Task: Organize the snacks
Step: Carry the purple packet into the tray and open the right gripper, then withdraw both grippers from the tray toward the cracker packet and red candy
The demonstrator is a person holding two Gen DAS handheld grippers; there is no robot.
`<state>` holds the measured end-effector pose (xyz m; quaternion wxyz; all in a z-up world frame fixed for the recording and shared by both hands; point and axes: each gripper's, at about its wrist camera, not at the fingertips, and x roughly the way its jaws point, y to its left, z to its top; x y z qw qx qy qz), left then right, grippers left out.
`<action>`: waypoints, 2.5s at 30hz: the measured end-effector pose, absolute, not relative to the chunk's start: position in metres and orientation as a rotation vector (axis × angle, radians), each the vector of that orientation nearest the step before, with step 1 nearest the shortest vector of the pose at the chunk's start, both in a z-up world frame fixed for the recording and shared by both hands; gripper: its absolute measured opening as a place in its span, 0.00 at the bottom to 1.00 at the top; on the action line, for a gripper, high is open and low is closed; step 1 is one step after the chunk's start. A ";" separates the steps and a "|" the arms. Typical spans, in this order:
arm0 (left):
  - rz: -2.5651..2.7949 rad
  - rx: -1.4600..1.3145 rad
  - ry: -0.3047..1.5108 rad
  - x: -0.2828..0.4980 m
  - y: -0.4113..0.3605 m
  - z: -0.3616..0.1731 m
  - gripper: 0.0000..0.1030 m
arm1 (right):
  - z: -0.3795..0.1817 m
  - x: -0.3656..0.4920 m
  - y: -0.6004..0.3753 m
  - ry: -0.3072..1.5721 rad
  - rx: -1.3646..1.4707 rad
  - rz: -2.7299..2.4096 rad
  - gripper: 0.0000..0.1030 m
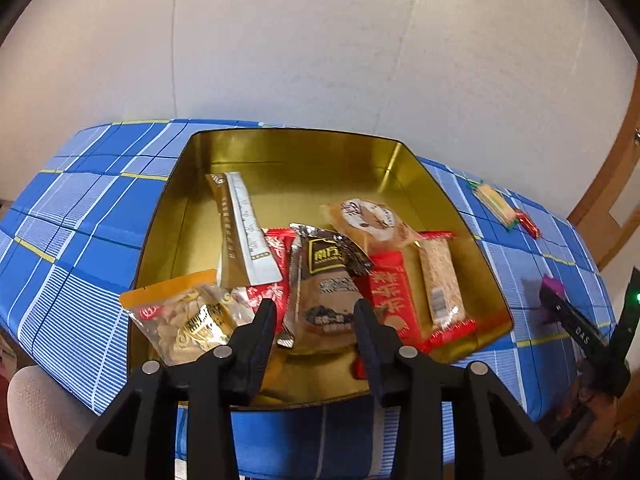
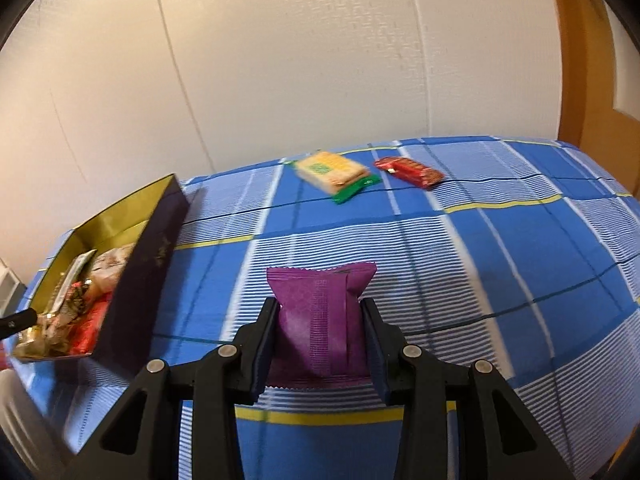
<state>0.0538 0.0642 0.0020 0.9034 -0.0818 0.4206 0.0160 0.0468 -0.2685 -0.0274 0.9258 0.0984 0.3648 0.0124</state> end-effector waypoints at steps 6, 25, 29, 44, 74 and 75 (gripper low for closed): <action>0.010 -0.155 0.859 0.045 0.060 0.005 0.39 | -0.012 0.052 -0.232 0.753 0.208 0.132 0.40; 0.003 -0.115 0.875 0.034 0.060 0.006 0.39 | 0.012 0.102 -0.096 0.819 -0.057 0.376 0.40; 0.006 -0.122 0.866 0.033 0.061 0.009 0.39 | 0.004 0.119 -0.079 0.867 -0.112 0.382 0.40; 0.005 -0.127 0.886 0.033 0.059 0.006 0.39 | 0.012 0.128 -0.094 0.788 -0.029 0.332 0.57; -0.050 -0.042 0.899 0.023 0.024 0.004 0.39 | -0.029 0.054 -0.238 0.858 0.210 0.092 0.58; -0.050 -0.039 0.898 0.023 0.023 0.004 0.39 | -0.030 0.052 -0.242 0.854 0.213 0.087 0.58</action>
